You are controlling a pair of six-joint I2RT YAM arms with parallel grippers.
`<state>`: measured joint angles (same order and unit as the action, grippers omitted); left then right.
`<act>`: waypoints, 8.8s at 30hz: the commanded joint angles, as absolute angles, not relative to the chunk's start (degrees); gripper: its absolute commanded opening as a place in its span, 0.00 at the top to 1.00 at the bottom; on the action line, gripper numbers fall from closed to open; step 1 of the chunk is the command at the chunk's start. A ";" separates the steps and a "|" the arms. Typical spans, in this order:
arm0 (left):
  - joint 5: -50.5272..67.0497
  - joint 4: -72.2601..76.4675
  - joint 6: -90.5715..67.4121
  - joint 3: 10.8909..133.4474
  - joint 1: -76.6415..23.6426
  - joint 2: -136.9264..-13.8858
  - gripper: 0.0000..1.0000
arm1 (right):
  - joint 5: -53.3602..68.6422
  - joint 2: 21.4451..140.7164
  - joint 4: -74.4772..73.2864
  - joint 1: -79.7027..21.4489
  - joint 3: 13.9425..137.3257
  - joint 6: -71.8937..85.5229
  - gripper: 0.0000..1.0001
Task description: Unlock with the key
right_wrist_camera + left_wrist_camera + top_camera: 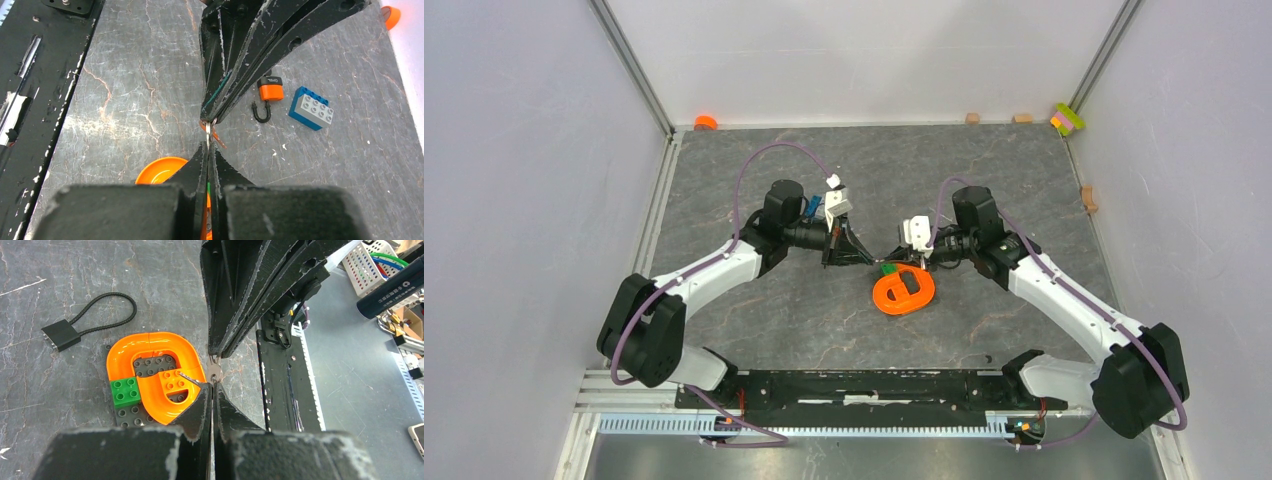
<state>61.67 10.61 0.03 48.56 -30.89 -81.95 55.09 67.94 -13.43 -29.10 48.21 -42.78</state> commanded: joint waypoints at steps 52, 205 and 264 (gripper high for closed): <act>54.32 12.23 21.38 46.09 -36.21 -75.42 0.76 | 56.69 69.74 -9.05 -28.30 50.56 -31.46 1.00; 43.95 -8.77 23.79 47.11 -36.12 -66.53 0.98 | 22.30 105.14 -9.41 -18.98 61.74 -33.34 0.43; 59.97 -23.52 -3.00 65.79 -34.79 -75.78 0.98 | 59.76 54.00 -21.44 -23.09 45.66 -72.22 1.00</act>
<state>57.65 -23.55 3.75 62.15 -33.71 -74.43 57.43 54.61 -19.53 -22.90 45.50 -65.54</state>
